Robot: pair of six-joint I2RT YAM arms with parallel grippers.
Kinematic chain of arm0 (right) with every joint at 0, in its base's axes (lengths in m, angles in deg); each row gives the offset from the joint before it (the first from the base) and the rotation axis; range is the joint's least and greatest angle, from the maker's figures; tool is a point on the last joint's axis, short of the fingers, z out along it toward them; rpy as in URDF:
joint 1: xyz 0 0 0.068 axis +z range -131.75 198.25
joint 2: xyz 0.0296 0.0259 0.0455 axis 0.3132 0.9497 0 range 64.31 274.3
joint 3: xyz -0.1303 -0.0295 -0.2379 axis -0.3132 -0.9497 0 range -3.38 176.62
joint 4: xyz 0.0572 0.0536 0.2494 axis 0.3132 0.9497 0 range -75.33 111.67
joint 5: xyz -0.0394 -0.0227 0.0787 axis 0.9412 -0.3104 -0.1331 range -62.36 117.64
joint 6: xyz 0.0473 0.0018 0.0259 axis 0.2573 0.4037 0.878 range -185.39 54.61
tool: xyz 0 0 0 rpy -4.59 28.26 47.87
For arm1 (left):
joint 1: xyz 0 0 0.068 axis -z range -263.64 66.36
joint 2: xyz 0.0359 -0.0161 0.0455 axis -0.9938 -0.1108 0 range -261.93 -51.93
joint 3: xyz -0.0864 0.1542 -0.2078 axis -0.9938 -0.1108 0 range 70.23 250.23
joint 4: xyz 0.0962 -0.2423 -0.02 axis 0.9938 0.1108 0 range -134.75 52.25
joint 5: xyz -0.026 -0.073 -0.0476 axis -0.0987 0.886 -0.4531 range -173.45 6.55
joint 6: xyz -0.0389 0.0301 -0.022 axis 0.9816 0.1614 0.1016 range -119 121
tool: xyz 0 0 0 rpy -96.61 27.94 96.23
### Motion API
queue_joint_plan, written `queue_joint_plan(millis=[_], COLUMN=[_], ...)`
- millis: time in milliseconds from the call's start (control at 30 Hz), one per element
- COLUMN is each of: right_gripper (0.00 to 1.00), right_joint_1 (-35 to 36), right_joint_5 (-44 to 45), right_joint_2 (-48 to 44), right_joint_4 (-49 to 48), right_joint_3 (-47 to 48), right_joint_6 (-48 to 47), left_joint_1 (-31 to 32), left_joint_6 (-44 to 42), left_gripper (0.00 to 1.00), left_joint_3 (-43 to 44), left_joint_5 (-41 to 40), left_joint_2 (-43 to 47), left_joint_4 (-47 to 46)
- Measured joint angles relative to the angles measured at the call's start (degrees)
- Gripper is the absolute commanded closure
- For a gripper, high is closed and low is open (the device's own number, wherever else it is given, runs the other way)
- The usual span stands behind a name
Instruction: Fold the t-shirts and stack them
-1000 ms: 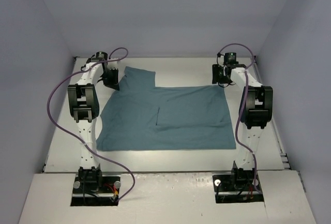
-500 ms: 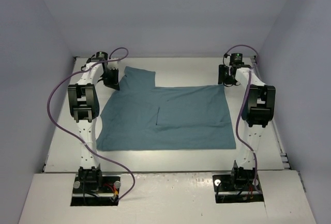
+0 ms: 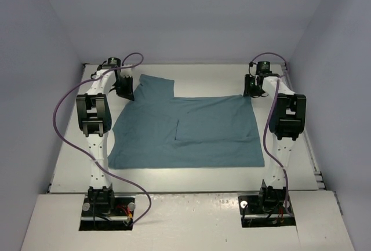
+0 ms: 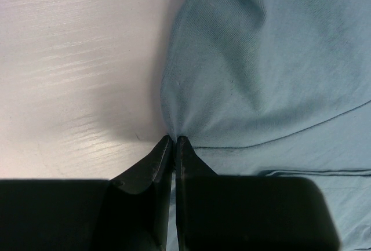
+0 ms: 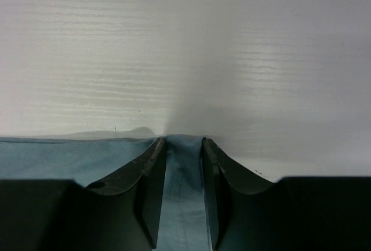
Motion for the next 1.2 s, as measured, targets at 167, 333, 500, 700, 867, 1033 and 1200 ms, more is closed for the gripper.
queue_joint_plan(millis=[167,333,500,700,867,1033,1200], right_gripper=[0.95,0.95,0.92,0.84,0.73,0.62,0.63], right_joint_1=[-0.4,-1.3,-2.7,-3.3,-3.5,-3.8,-3.8], right_joint_5=[0.3,0.4,0.2,-0.8,-2.0,-3.2,-3.9], right_joint_2=[0.0,0.2,0.2,1.1,3.6,3.8,3.9], right_joint_4=[0.2,0.5,0.5,0.5,0.2,0.0,0.0], right_joint_3=[0.8,2.3,3.9,4.6,5.4,6.3,6.3], right_joint_6=[0.0,-0.3,-0.9,-1.4,-1.5,-1.5,-1.5], left_joint_1=[-0.2,-0.6,-1.3,-1.5,-1.8,-1.9,-2.0], left_joint_6=[0.0,0.2,0.3,0.6,1.1,1.5,1.5], left_gripper=[1.0,1.0,1.0,1.0,1.0,1.0,1.0], left_joint_3=[0.0,0.0,0.0,0.0,0.9,1.5,1.5], left_joint_5=[0.0,0.4,1.1,1.5,2.7,3.6,3.9], left_joint_2=[0.0,0.0,-0.1,-0.2,-0.8,-1.2,-1.2], left_joint_4=[0.0,0.0,0.0,0.0,0.2,0.2,0.2])
